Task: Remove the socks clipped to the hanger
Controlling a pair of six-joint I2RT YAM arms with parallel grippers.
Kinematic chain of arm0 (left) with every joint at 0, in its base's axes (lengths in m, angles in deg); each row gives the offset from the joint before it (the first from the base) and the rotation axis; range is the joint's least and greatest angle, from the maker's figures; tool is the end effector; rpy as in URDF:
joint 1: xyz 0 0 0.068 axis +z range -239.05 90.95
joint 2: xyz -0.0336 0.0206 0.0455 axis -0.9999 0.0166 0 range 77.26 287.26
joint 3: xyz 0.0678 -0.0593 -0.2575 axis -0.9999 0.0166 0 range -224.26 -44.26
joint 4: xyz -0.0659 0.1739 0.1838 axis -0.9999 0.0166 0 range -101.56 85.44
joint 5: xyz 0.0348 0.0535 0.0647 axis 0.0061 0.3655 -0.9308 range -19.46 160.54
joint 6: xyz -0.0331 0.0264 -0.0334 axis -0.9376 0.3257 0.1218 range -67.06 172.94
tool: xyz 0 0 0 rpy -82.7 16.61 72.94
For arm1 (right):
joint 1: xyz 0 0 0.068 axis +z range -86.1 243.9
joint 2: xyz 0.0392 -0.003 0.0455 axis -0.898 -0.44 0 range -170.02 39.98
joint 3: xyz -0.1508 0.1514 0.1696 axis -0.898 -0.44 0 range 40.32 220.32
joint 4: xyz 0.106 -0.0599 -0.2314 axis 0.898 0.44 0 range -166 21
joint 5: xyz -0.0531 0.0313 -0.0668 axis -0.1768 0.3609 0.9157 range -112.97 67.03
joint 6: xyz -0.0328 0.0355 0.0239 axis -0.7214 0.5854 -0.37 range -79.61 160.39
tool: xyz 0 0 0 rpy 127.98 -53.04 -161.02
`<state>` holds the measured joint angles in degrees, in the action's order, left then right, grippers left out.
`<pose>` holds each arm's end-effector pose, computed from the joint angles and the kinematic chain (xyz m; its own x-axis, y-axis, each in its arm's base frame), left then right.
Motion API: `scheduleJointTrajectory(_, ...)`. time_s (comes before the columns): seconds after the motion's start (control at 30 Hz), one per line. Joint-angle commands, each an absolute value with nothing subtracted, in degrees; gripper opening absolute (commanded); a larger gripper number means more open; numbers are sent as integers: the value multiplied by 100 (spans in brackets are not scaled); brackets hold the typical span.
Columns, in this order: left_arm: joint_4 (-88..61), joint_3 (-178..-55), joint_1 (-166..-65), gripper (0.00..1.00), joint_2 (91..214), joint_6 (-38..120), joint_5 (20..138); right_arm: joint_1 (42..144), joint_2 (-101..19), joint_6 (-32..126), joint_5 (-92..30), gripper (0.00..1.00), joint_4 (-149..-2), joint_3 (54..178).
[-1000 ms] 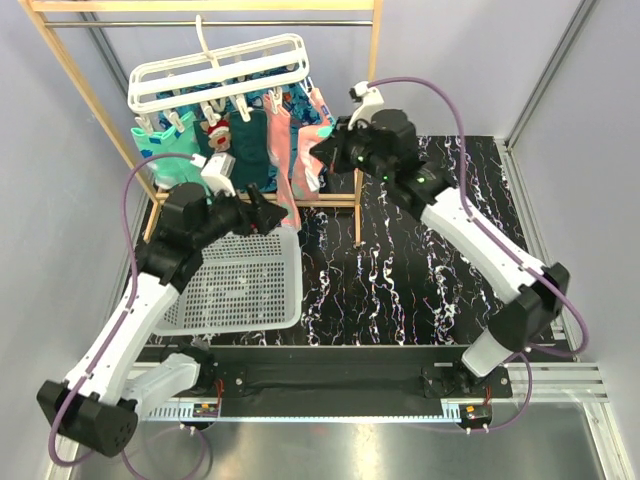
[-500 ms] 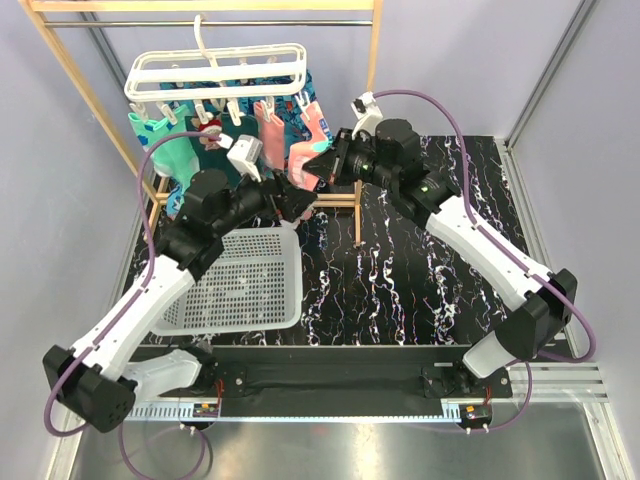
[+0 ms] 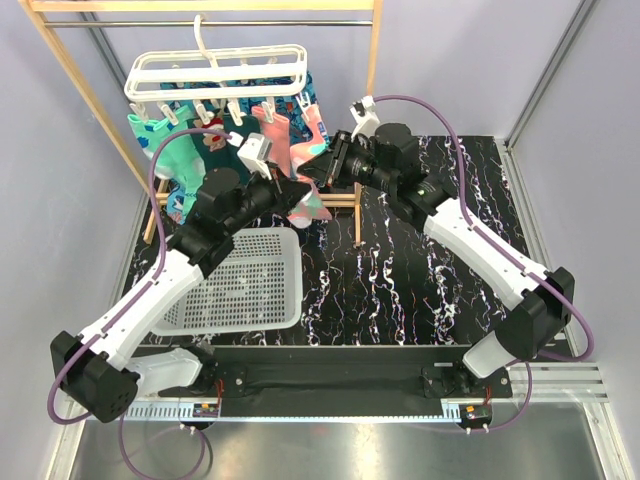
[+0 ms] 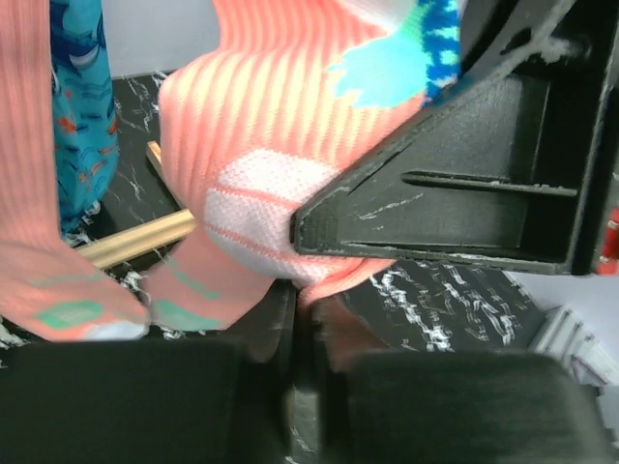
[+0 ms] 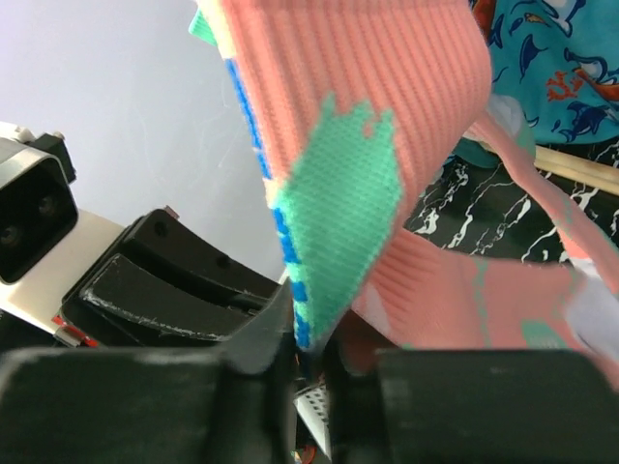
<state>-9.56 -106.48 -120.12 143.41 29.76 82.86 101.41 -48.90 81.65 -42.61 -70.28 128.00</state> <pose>0.2273 -0.1458 0.3867 -0.3514 -0.2373 -0.9057 0.5958 0.6895 -0.4118 0.2843 0.2334 0.4193 -0.6246 0.3035 -0.7195 -0.5670 0.4572 0.6851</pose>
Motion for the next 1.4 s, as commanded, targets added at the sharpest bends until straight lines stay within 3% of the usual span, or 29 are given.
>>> scheduleJointTrajectory(0.0,-1367,-10701,-11999,0,14230,3123,8258,10195,-4685,8013,-4276,26,-7031,12987)
scheduleJointTrajectory(0.03,-1341,-10728,-11999,0,14221,3167,8302,10195,-4694,7916,-4187,40,-6907,13067)
scheduleJointTrajectory(0.13,-1200,-10737,-11999,0,14186,3185,8381,10195,-4860,7381,-3626,56,-6266,13576)
scheduleJointTrajectory(0.27,-1165,-10693,-11998,0,14107,3193,8469,10195,-5212,6651,-2896,64,-5511,14410)
scheduleJointTrajectory(0.57,-1174,-10622,-11999,0,14002,3211,8785,10195,-6328,5578,-1973,64,-4780,16589)
scheduleJointTrajectory(0.87,-1174,-10552,-11999,0,13931,3176,8961,10195,-7093,5235,-1532,62,-4595,17794)
scheduleJointTrajectory(1.37,-1165,-10596,-11999,0,14054,3167,8988,10195,-7445,5481,-1630,59,-5121,17998)
